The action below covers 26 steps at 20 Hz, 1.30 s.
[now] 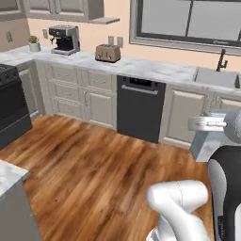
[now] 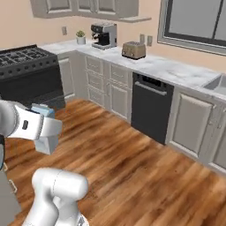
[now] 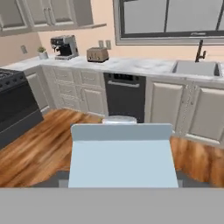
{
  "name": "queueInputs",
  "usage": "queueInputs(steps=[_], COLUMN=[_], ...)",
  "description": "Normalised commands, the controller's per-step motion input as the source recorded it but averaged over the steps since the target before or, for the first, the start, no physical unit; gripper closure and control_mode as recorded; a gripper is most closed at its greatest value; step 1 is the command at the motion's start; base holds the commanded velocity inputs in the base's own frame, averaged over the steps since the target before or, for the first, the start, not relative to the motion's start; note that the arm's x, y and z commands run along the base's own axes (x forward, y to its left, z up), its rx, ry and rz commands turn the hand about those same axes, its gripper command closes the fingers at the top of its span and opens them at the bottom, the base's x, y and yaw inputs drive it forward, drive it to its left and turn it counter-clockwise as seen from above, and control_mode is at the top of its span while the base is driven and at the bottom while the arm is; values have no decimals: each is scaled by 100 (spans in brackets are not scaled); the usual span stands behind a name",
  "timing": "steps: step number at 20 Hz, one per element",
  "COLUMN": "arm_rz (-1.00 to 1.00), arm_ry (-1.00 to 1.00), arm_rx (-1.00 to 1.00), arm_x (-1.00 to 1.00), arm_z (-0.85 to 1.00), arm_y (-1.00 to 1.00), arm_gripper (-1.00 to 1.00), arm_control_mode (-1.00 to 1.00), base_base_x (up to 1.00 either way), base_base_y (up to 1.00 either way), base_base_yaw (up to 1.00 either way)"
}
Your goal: Take out the milk from the fridge and place it on the tray on the counter. Then take the sugar cube near the tray and place it in the tray.
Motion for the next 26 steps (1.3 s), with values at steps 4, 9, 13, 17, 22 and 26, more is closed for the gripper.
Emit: queueInputs(steps=[4, 9, 13, 17, 22, 26], arm_rz=[0, 0, 0, 0, 0, 0], arm_ry=[0, 0, 0, 0, 0, 0], arm_rx=[0, 0, 0, 0, 0, 0], arm_x=[0, 0, 0, 0, 0, 0], arm_z=[0, 0, 0, 0, 0, 0], arm_y=[0, 0, 0, 0, 0, 0], arm_gripper=[100, 100, 100, 100, 100, 100], arm_control_mode=[100, 100, 100, 100, 100, 100], base_base_x=[1, 32, 56, 19, 0, 0], base_base_y=[0, 0, -29, -36, -52, -92], base_base_yaw=[100, 97, 84, 88, 84, 58])
